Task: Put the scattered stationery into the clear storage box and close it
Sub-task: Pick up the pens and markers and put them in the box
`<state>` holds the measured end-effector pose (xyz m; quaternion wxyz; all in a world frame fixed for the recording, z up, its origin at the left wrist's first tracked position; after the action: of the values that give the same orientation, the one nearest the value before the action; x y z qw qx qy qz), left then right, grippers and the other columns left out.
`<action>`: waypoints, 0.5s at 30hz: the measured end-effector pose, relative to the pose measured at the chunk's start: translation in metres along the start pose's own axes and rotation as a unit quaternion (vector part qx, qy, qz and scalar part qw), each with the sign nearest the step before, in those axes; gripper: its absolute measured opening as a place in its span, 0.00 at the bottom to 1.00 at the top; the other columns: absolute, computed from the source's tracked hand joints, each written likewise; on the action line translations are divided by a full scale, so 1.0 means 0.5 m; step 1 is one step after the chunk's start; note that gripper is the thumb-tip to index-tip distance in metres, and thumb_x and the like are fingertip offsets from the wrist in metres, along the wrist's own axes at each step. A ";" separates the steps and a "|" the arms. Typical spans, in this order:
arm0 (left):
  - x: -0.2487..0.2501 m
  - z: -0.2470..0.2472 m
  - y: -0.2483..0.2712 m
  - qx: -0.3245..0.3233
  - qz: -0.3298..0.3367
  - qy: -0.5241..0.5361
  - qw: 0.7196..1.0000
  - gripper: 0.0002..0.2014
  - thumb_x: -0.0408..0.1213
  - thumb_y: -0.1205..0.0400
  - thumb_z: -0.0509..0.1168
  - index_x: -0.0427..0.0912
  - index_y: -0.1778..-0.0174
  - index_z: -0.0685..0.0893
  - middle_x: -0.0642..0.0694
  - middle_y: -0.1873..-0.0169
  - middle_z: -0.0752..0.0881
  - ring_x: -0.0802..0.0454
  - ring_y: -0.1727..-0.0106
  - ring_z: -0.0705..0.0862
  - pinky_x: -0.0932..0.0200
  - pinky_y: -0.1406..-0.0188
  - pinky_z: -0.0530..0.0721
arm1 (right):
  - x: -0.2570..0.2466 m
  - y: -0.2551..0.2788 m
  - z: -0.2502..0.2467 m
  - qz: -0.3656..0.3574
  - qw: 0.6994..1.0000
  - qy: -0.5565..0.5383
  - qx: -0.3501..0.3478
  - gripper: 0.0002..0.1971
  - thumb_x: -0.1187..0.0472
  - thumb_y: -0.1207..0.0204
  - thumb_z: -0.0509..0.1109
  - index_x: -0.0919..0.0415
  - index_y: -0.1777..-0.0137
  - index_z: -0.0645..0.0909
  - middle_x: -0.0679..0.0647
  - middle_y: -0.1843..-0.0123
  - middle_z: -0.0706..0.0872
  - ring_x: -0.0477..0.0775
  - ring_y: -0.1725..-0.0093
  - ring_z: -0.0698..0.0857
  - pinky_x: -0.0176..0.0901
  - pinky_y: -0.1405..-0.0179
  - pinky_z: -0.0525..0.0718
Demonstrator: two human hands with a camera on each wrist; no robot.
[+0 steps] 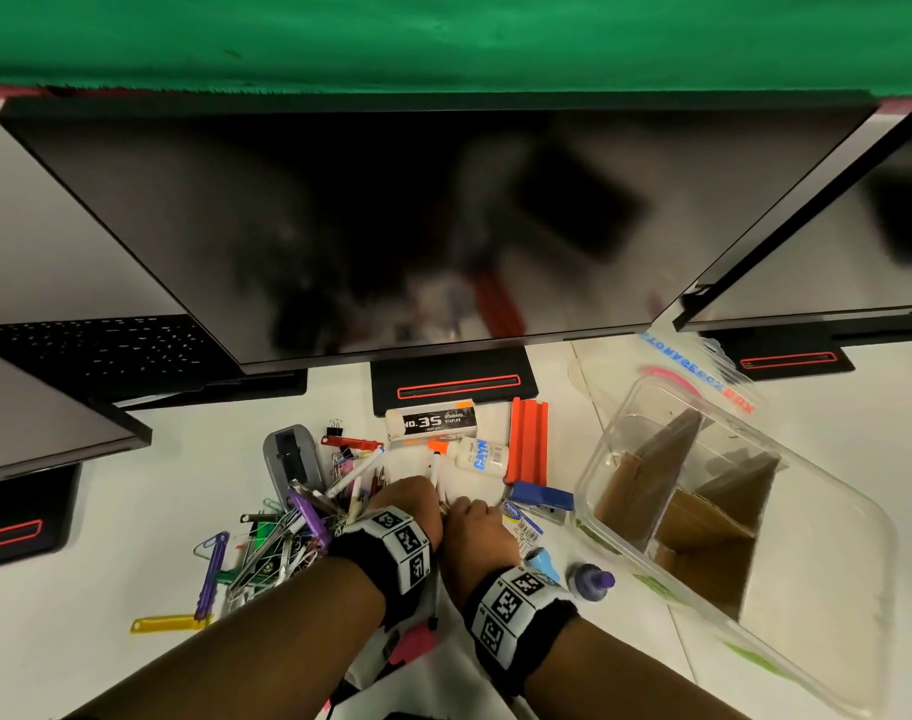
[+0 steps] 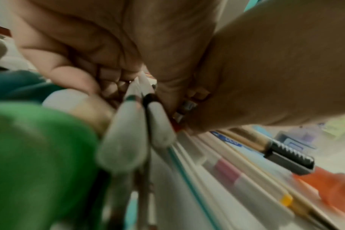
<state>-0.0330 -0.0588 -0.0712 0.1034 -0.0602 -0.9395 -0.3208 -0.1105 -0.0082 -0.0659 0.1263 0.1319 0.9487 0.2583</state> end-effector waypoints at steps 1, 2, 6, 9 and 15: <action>0.003 -0.003 0.002 0.006 0.004 -0.001 1.000 0.15 0.38 0.16 0.55 0.35 0.38 0.79 0.37 0.36 0.82 0.41 0.33 0.80 0.52 0.36 0.77 | 0.002 0.004 0.002 0.003 1.000 0.002 0.012 0.19 0.59 0.16 0.52 0.68 0.29 0.64 0.63 0.31 0.73 0.63 0.32 0.73 0.56 0.41 0.79; 0.004 -0.006 0.005 0.006 0.003 -0.003 1.000 0.15 0.37 0.16 0.56 0.35 0.38 0.79 0.37 0.36 0.82 0.40 0.33 0.80 0.52 0.37 0.78 | 0.003 0.006 0.008 0.006 1.000 0.007 0.020 0.19 0.59 0.16 0.51 0.67 0.28 0.63 0.63 0.32 0.73 0.64 0.33 0.74 0.56 0.42 0.79; 0.004 -0.004 0.013 -0.007 0.014 0.010 1.000 0.14 0.37 0.17 0.56 0.35 0.39 0.77 0.36 0.39 0.83 0.39 0.35 0.82 0.52 0.41 0.79 | 0.004 0.012 0.013 0.017 0.998 0.029 0.053 0.19 0.57 0.17 0.51 0.68 0.34 0.70 0.65 0.40 0.79 0.67 0.43 0.81 0.57 0.50 0.81; 0.001 0.002 0.015 -0.018 0.015 0.027 0.999 0.15 0.41 0.17 0.58 0.36 0.39 0.74 0.36 0.39 0.83 0.39 0.36 0.82 0.50 0.40 0.79 | 0.006 0.013 0.031 0.009 1.000 -0.013 0.018 0.13 0.53 0.33 0.62 0.64 0.63 0.81 0.61 0.73 0.83 0.61 0.76 0.84 0.50 0.83 0.80; 0.007 -0.008 0.029 -0.013 0.019 0.100 0.995 0.16 0.40 0.16 0.59 0.35 0.36 0.71 0.37 0.37 0.81 0.39 0.36 0.81 0.52 0.40 0.78 | 0.019 0.026 -0.001 0.002 0.999 -0.026 0.045 0.16 0.61 0.16 0.49 0.67 0.33 0.67 0.64 0.35 0.75 0.62 0.37 0.80 0.53 0.42 0.79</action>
<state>-0.0329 -0.0496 -0.0588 0.2018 -0.0472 -0.9190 -0.3355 -0.1174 0.0054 -0.0601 0.1440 0.1460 0.9554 0.2124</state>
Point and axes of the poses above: each hand's wrist, its own y-axis away from the middle knuckle, its own z-axis out of the palm, x = y × z, the point moved 7 cm from there along -y, towards the middle knuckle
